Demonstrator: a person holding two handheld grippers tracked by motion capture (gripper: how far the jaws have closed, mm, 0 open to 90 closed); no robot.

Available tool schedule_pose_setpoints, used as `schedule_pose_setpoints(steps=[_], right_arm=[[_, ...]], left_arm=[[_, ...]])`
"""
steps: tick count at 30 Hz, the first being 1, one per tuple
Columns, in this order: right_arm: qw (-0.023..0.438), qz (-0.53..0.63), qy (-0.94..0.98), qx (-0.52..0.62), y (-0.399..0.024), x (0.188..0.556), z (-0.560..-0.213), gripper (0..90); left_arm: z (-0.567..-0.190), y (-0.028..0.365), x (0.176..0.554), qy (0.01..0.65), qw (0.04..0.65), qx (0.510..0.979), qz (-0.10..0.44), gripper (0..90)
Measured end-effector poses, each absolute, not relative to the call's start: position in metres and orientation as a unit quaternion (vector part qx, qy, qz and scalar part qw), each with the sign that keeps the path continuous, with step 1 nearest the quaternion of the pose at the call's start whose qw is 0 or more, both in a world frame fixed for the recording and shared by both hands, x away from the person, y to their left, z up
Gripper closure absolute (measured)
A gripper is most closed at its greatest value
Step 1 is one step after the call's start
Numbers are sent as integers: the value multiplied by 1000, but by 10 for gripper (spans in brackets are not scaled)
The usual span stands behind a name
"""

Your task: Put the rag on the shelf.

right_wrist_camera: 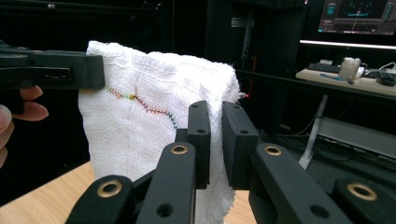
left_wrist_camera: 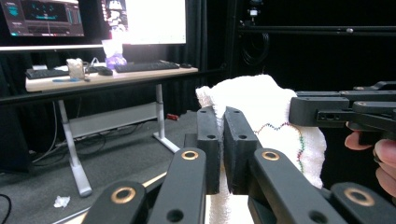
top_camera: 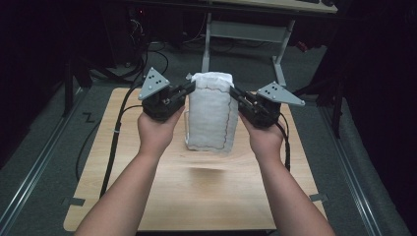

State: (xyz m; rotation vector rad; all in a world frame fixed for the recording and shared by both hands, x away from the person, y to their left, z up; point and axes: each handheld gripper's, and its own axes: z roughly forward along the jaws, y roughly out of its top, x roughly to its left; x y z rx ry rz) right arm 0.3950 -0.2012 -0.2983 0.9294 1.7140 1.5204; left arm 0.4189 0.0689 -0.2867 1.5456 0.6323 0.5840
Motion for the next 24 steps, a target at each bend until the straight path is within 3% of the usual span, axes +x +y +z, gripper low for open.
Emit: schedule_pose_setpoints(steps=[24], right_arm=[[300,582,652,382,-204,482,-306,826]], left_arm=[[-305,66,507,316,627,671,237,860]])
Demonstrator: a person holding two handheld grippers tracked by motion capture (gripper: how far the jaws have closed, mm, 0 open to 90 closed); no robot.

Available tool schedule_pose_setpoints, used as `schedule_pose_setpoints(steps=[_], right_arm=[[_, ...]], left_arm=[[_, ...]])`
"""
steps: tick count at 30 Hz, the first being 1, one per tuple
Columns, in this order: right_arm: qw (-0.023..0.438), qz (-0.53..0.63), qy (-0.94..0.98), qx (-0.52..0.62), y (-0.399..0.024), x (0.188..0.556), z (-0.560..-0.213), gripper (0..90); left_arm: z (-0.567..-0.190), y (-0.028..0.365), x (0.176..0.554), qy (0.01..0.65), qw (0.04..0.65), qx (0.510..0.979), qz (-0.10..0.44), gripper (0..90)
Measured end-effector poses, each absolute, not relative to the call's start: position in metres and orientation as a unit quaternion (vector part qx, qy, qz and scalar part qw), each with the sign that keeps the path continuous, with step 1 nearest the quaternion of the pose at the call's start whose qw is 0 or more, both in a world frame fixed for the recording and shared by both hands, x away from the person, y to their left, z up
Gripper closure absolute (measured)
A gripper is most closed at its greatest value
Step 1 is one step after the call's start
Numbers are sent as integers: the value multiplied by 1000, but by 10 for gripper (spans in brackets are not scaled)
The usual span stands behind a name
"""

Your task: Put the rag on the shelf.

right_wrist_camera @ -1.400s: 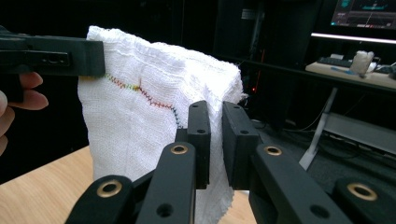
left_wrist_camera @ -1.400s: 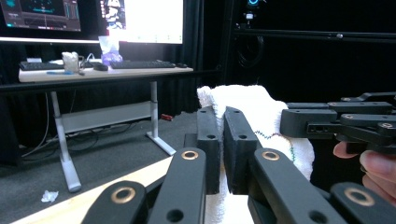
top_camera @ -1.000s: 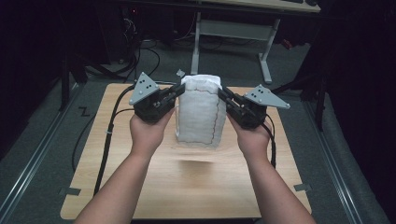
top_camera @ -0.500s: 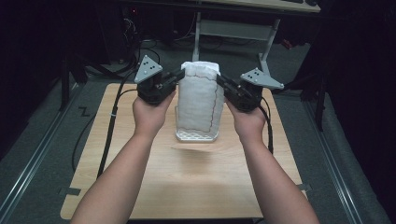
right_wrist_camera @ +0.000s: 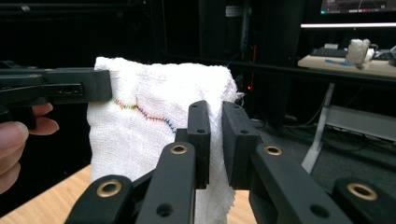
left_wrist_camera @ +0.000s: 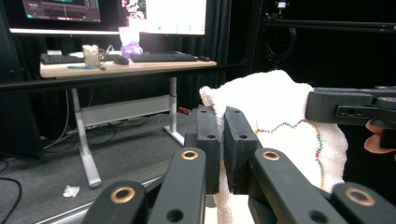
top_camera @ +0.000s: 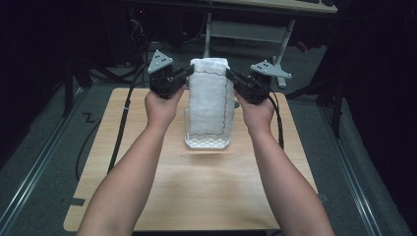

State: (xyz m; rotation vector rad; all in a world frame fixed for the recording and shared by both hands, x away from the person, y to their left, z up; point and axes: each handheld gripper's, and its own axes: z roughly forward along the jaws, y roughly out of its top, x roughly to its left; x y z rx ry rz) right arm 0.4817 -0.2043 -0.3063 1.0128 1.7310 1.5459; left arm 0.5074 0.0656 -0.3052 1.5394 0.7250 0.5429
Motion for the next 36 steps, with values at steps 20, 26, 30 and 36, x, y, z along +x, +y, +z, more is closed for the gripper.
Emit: schedule_pose_setpoints(steps=[20,26,30,36], right_arm=[[287,528,698,390,-199,528,-337,824],[266,508,712,405,-200,540,-350,809],[255,500,708,429,-202,547,-356,686],[247,501,708,433,-208,547,-356,705]], left_arm=[[-348,61,555,349,562,710,239,853],[-362,57,563,361,533,731,225,851],[-372,54,567,373,509,749,204,753],[-370,58,563,384,525,732,203,651]])
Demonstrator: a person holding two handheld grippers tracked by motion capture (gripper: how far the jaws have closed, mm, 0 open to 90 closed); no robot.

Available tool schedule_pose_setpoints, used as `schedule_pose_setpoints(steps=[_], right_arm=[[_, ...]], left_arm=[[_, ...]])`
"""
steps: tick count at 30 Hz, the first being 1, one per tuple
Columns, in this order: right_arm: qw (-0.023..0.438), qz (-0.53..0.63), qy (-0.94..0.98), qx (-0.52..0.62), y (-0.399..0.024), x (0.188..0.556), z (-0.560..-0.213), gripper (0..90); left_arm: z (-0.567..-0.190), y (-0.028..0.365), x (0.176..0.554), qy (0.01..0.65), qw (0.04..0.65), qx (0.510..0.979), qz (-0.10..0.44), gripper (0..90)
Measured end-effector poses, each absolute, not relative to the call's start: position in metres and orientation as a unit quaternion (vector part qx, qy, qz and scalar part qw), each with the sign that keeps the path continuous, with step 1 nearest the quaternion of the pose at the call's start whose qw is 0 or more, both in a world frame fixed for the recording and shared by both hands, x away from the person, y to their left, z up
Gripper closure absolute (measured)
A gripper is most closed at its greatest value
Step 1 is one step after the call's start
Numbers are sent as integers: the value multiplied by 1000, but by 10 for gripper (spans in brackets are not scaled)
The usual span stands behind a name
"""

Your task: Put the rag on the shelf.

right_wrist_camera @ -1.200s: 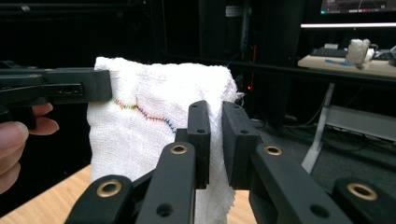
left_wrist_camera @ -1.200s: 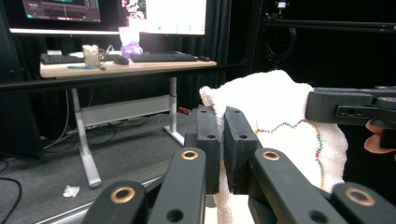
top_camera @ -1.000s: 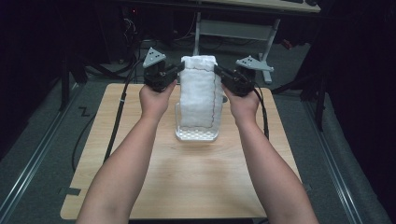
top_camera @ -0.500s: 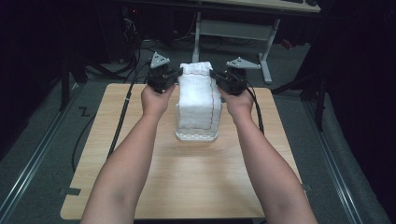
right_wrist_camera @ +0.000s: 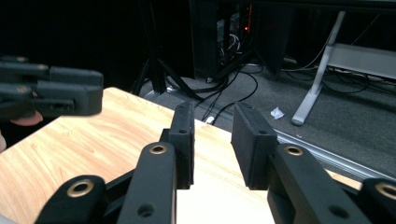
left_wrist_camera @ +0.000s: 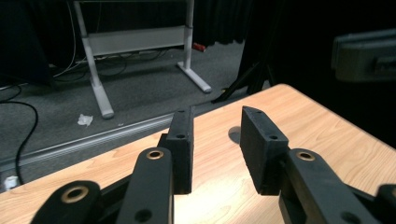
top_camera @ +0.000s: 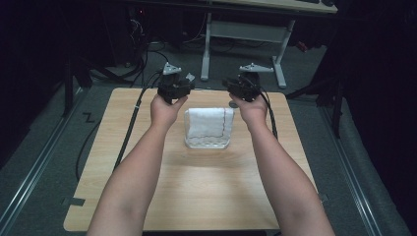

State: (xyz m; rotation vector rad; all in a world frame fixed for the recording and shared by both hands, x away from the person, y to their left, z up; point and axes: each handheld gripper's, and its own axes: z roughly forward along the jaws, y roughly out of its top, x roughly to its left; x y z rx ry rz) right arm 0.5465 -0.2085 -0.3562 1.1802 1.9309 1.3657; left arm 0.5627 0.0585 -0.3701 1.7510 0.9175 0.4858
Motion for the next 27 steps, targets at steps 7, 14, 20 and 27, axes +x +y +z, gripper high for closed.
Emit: schedule_pose_setpoints(steps=[7,14,20,27], right_arm=[[257,490,717,424,-208,540,-357,718],[269,474,724,423,-210,534,-363,721],[288,458,730,418,-219,518,-367,717],[302,461,728,408,-233,489,-368,700]], left_arm=[[-372,64,558,391,527,727,203,651],[-377,72,546,395,527,725,201,650],[-382,92,527,396,528,721,210,638],[-391,112,500,399,521,723,216,613]])
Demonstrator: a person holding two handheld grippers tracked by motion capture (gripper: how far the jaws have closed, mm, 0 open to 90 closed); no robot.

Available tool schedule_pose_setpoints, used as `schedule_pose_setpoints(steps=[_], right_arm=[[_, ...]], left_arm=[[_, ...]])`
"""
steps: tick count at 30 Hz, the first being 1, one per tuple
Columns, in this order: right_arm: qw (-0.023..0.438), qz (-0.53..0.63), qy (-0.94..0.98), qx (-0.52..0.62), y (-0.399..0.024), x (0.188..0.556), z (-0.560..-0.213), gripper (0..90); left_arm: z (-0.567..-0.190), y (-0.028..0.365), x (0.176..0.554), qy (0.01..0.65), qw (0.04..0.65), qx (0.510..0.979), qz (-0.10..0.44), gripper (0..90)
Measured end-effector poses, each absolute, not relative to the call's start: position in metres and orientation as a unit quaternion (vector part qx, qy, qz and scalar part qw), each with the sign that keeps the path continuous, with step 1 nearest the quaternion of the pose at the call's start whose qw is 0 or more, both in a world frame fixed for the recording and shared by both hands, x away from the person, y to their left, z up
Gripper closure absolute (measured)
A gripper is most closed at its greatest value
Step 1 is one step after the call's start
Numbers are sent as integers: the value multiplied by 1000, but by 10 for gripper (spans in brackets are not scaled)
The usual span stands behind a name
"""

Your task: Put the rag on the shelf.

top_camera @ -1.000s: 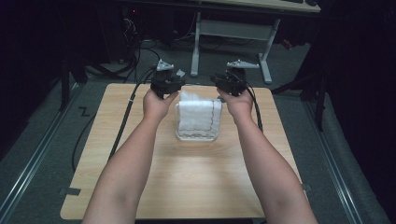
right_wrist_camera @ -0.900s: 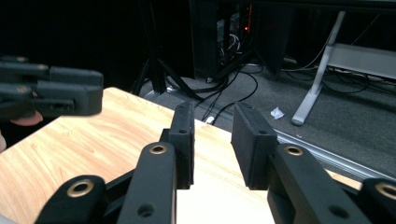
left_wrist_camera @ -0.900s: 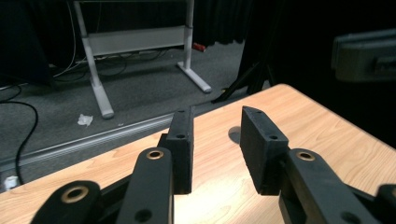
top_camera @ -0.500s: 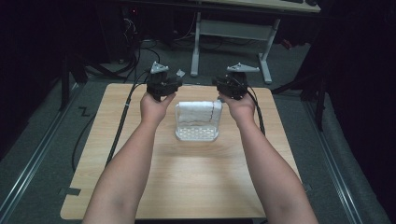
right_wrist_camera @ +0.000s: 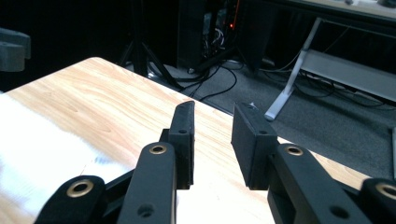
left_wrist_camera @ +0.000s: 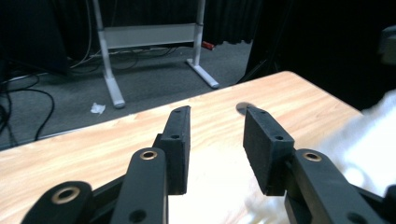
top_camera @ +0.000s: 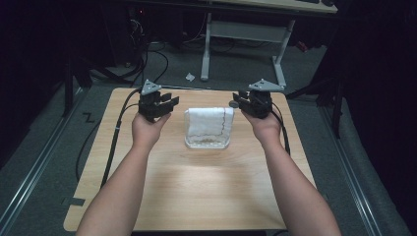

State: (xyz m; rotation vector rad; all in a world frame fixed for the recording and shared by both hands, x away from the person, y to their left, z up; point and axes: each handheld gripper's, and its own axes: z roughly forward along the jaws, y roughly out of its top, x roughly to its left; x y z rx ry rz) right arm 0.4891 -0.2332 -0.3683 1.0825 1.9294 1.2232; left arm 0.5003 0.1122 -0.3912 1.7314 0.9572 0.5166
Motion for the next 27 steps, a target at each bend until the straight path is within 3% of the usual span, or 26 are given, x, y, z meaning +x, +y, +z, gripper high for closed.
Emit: schedule_pose_setpoints(steps=[7,13,22,24,25,27], right_arm=[[312,461,731,395,-243,451,-381,650],[303,461,734,396,-249,411,-404,589],[274,415,760,420,-251,349,-478,517],[260,413,758,433,-254,336,-501,520],[258,404,759,440,-256,329,-514,552],[248,395,768,438,-256,330,-516,505]], left_arm=[[-404,133,456,395,525,722,217,597],[-436,149,403,387,528,731,192,562],[-522,161,322,407,468,767,165,519],[-533,156,320,418,426,786,161,547],[-533,152,321,408,425,792,157,527],[-530,150,323,403,437,788,160,514]])
